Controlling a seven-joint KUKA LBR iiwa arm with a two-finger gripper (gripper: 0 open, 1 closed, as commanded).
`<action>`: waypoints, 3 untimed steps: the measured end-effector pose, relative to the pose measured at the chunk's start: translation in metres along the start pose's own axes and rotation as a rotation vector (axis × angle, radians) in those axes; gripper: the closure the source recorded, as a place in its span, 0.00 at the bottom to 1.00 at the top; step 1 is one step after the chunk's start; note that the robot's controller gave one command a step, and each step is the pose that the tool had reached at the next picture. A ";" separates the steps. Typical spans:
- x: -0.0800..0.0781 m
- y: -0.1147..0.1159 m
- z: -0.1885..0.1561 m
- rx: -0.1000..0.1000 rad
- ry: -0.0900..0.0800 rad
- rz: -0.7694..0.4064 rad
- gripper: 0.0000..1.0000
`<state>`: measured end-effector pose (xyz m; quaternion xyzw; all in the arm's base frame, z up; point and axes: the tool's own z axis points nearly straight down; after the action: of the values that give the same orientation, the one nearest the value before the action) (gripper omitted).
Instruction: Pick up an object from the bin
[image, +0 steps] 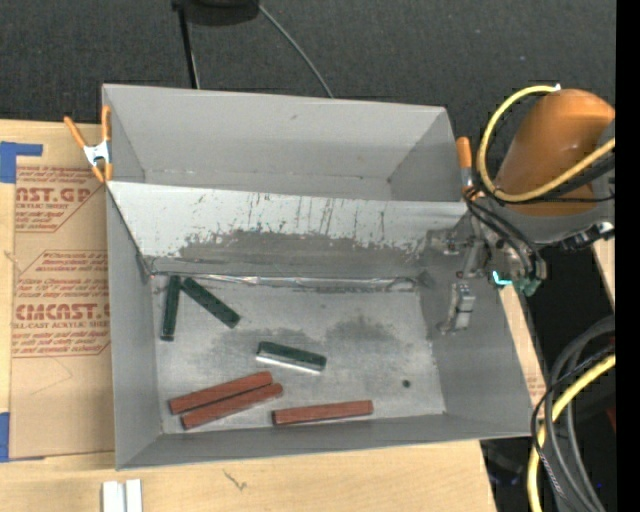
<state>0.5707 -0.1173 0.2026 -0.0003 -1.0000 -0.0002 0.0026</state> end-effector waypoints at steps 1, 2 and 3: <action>-0.002 0.000 -0.004 0.001 -0.008 -0.001 0.00; 0.022 0.013 0.043 0.002 -0.014 -0.036 0.00; 0.041 0.060 0.071 0.001 -0.003 -0.002 0.00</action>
Offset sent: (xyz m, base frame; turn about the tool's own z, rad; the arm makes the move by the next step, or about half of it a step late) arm -0.0693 0.0372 -0.1326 -0.1023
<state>0.5291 -0.0571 0.1321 0.0007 -1.0000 0.0002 0.0011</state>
